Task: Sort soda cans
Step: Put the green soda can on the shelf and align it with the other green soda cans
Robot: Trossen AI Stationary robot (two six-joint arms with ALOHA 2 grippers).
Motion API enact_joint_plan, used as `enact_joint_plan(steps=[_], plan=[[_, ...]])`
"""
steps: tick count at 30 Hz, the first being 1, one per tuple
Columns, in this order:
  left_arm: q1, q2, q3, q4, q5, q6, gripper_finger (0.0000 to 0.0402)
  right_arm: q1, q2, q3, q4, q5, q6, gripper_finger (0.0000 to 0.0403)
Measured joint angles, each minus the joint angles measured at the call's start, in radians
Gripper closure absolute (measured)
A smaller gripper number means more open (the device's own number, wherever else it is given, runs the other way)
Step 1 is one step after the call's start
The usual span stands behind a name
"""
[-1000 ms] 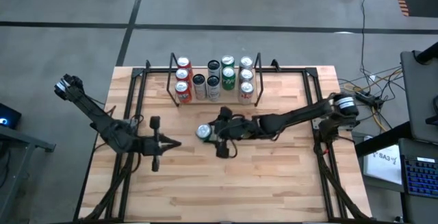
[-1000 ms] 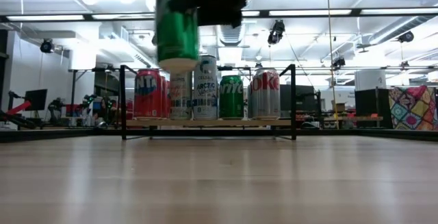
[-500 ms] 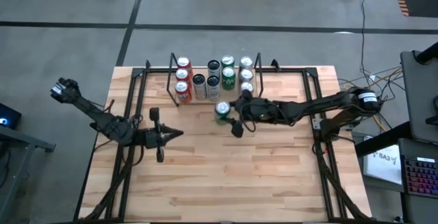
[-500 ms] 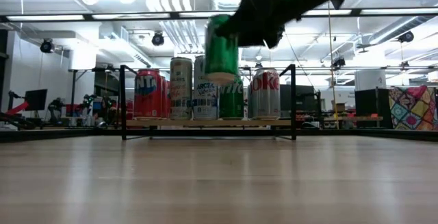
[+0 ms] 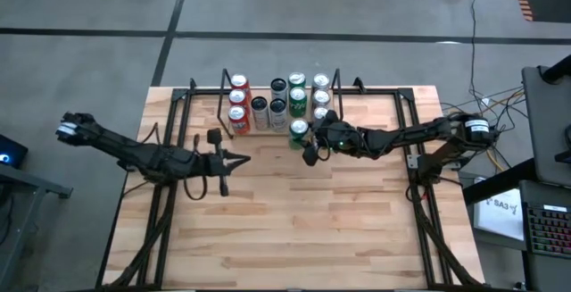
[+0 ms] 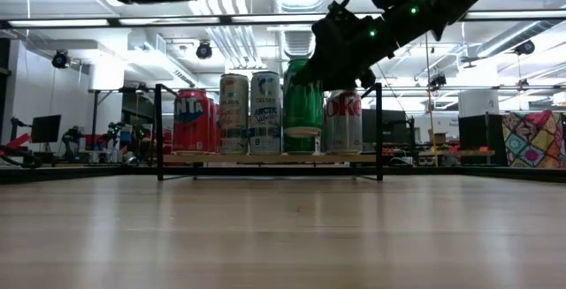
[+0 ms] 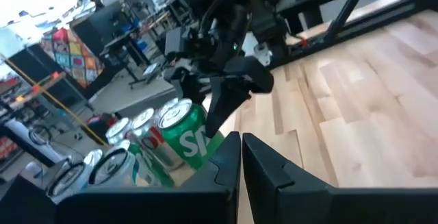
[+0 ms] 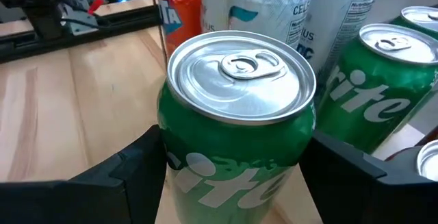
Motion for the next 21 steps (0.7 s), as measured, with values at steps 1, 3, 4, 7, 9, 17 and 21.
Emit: enact_joint_plan(steps=[1, 3, 4, 7, 9, 17, 21], plan=[[0.008, 0.011, 0.0, 0.002, 0.006, -0.004, 0.0401, 0.0, 0.002, 0.0, 0.001, 0.003, 0.0, 0.0129], [0.02, 0.034, 0.0, 0.003, 0.02, -0.015, 0.0401, 0.0, 0.012, 0.0, 0.012, 0.022, -0.001, 0.0129], [0.024, 0.048, 0.0, 0.006, 0.022, -0.015, 0.0401, 0.0, 0.015, 0.0, 0.01, 0.028, -0.001, 0.0129], [0.027, 0.093, 0.0, 0.009, 0.023, -0.016, 0.0401, 0.0, 0.035, 0.0, 0.013, 0.056, -0.001, 0.0129], [0.029, 0.13, -0.005, 0.046, 0.023, -0.016, 0.0401, -0.001, 0.049, 0.0, 0.017, 0.062, -0.002, 0.0129], [0.039, 0.271, -0.127, 0.436, 0.062, -0.016, 0.0401, 0.0, 0.067, 0.0, 0.035, 0.073, -0.041, 0.0129], [0.044, 0.357, -0.186, 0.671, 0.033, -0.013, 0.0401, 0.0, 0.068, 0.003, 0.035, 0.078, -0.033, 0.0129]])
